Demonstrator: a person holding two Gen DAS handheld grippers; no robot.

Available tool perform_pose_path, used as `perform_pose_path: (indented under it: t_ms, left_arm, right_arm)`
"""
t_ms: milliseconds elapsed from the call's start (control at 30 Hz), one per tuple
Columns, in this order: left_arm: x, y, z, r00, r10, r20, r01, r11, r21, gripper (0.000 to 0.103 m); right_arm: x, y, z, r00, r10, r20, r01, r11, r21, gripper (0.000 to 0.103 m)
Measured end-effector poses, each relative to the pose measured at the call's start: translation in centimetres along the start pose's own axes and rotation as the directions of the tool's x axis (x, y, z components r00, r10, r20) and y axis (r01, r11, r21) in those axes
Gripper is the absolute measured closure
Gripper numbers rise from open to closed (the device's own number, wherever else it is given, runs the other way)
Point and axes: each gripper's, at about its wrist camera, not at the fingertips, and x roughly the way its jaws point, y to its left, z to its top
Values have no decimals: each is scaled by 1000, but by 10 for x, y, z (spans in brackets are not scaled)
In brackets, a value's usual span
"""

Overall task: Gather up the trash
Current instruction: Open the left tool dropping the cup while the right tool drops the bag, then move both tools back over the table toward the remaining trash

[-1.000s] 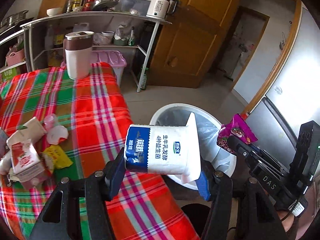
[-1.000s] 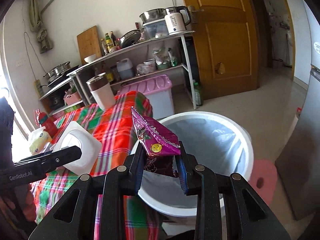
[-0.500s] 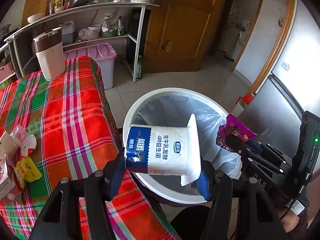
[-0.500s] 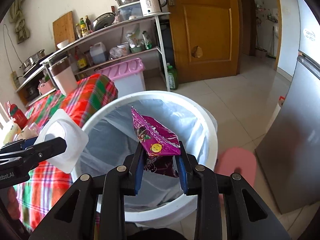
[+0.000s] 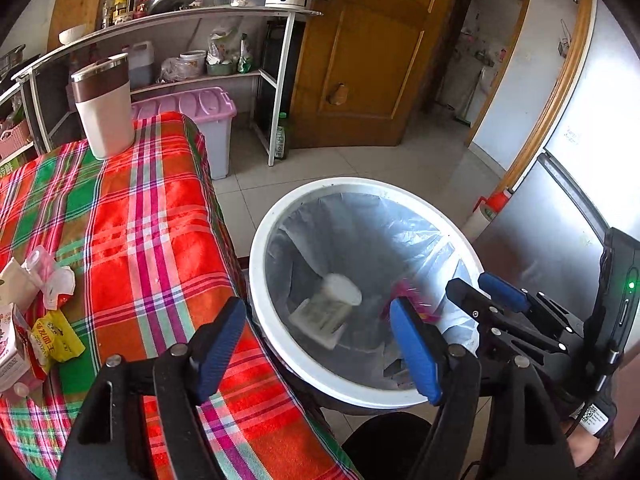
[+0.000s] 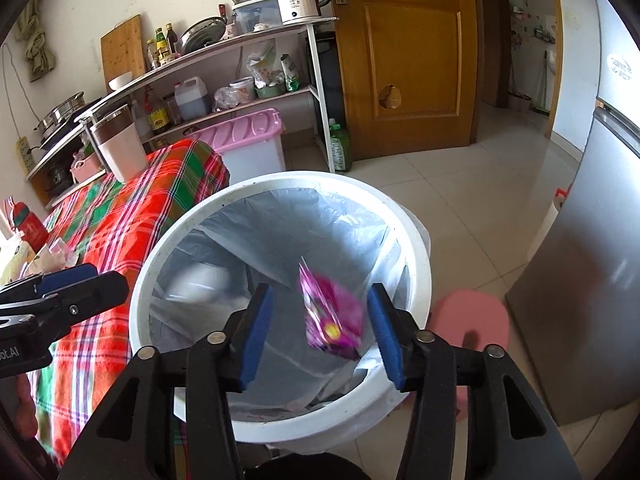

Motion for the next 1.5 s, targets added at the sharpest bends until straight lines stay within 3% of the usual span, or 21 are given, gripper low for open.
perform_pose_path:
  t_ms: [400, 700, 933, 1233, 1500]
  left_arm:
    - [-44, 17, -11, 995, 56, 85, -57, 998, 2, 25]
    - [-75, 45, -28, 984, 115, 133, -111, 993, -39, 24]
    - [-95, 80, -49, 973, 176, 146, -162, 982, -100, 24]
    - [-127, 151, -82, 941, 305, 148, -266, 934, -239, 24]
    - [-144, 210, -106, 924, 362, 119, -301, 884, -357, 24]
  right_arm:
    - [-26, 23, 0, 998, 46, 51, -46, 999, -7, 52]
    - [-49, 61, -4, 987, 123, 100, -119, 992, -42, 52]
    - [-49, 97, -9, 978, 186, 92, -179, 981, -77, 52]
    - [-36, 156, -19, 957, 285, 46, -275, 949, -156, 52]
    - [-17, 208, -26, 939, 342, -29, -340, 914, -224, 50]
